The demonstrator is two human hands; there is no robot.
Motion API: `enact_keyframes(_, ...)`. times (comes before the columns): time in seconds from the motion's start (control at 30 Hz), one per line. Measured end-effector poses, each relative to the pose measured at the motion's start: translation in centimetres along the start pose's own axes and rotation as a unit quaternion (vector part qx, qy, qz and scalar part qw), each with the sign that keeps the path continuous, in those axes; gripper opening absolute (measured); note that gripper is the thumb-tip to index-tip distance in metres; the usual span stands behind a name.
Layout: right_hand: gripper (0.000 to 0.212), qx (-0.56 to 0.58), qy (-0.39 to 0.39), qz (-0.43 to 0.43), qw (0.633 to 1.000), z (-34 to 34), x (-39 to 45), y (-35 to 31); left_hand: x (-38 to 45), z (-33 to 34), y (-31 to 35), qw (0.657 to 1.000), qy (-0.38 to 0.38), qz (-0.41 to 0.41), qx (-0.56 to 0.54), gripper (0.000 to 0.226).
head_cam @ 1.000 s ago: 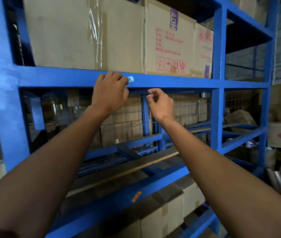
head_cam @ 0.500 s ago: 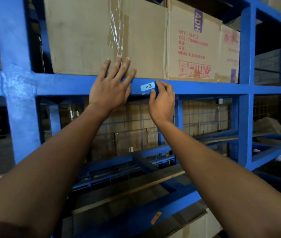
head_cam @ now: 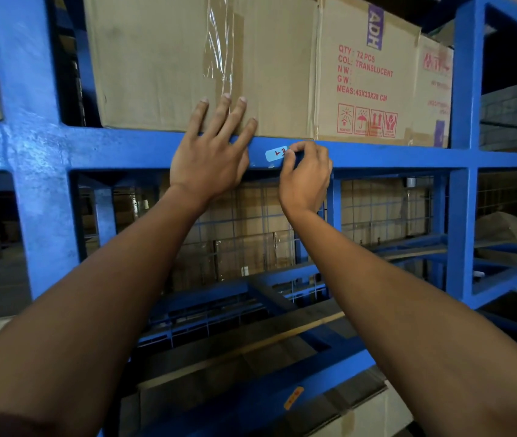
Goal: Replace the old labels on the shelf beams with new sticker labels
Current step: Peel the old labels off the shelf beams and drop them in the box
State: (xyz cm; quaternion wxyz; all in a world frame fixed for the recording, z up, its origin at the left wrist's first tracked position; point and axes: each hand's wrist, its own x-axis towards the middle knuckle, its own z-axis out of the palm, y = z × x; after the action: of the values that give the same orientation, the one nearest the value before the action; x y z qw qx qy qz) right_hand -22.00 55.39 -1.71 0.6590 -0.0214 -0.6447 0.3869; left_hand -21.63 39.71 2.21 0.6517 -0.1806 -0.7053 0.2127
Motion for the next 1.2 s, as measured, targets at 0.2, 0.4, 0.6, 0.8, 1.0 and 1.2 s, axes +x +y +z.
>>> enact_keyframes(0.2,0.011,0.039,-0.019,0.089,0.995,-1.0,0.0,-1.4,-0.4,-0.7,0.1,0.999,-0.024,-0.008,-0.04,0.054)
enact_keyframes(0.4,0.01,0.101,-0.03,0.225,0.969,-2.3,-0.7,-2.9,-2.7,-1.6,-0.1,0.996,-0.066,0.005,-0.066,0.06)
enact_keyframes(0.6,0.01,0.184,-0.069,0.323,0.926,-3.8,-4.3,-3.3,-7.6,-4.0,-2.0,0.994,-0.096,0.017,-0.054,0.063)
enact_keyframes(0.8,0.004,0.239,-0.231,0.37,0.867,-5.3,-12.6,-2.4,-19.2,-5.9,-1.7,0.987,-0.148,0.007,-0.064,0.045)
enact_keyframes(1.0,0.021,0.226,-0.336,0.396,0.824,-6.6,-22.8,-0.7,-30.8,-7.0,-0.6,0.966,-0.23,0.098,-0.068,0.032)
enact_keyframes(1.2,0.005,0.19,-0.451,0.347,0.8,-9.5,-33.4,3.0,-39.7,-7.0,2.1,0.943,-0.252,0.158,-0.15,0.046)
